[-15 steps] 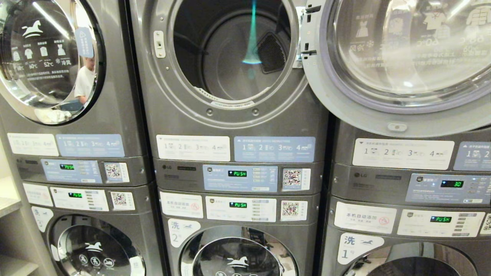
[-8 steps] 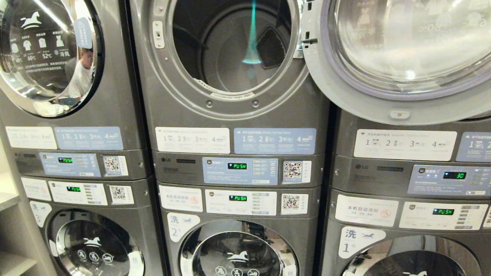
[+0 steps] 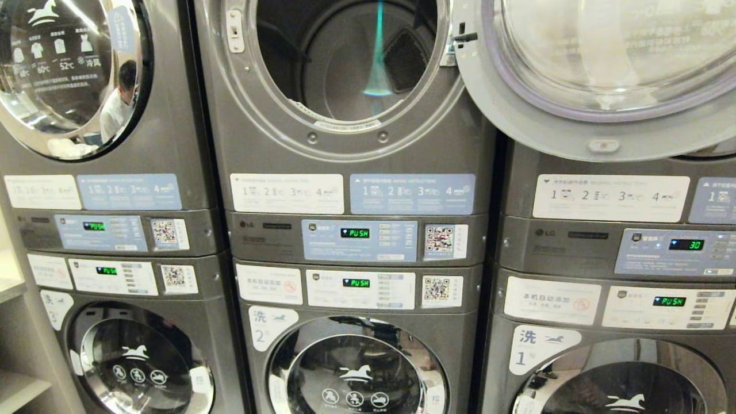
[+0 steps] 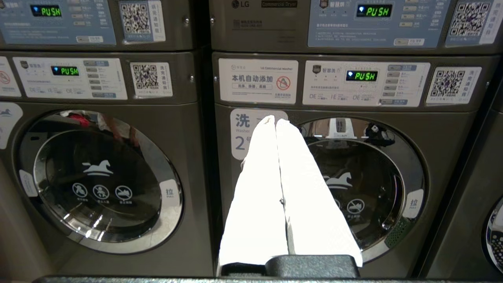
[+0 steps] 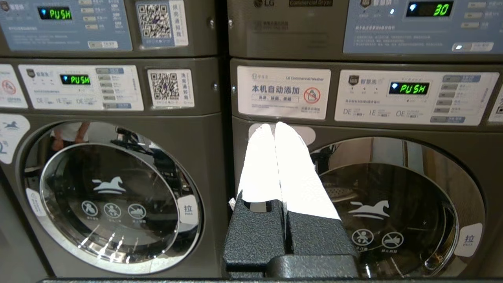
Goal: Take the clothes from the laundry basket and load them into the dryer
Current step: Take the clothes out of the basket
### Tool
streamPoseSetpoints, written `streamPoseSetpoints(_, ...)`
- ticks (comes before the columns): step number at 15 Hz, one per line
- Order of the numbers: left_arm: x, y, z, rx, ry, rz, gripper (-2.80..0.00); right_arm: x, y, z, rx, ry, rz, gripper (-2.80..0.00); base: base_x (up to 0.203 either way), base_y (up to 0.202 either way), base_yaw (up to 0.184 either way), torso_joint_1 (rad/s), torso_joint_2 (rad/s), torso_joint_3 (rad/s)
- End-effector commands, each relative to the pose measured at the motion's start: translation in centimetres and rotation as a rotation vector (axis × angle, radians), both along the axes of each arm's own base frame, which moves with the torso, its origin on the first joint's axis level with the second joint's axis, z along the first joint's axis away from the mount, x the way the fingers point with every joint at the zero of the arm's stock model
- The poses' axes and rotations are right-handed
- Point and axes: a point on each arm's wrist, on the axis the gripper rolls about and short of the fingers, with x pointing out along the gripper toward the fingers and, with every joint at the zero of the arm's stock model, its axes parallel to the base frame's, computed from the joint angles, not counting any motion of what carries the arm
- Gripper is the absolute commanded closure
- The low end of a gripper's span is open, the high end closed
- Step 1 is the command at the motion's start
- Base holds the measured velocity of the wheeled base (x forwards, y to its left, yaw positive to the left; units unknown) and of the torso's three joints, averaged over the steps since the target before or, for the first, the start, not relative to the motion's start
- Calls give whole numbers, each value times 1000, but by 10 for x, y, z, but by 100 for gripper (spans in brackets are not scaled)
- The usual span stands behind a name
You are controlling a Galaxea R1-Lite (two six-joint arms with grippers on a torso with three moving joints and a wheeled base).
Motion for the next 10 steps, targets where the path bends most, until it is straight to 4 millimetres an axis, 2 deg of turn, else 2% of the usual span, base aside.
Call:
streamPoseSetpoints(1,0,0,0,0,-1,0,0,0,0,0,0,-1,0,0,0,0,0,-156,376,205)
streamPoseSetpoints(4,0,0,0,0,-1,0,0,0,0,0,0,-1,0,0,0,0,0,-176,416,237)
streamPoseSetpoints(10,0,0,0,0,-1,0,0,0,0,0,1,-3,0,0,0,0,0,-219,542,325)
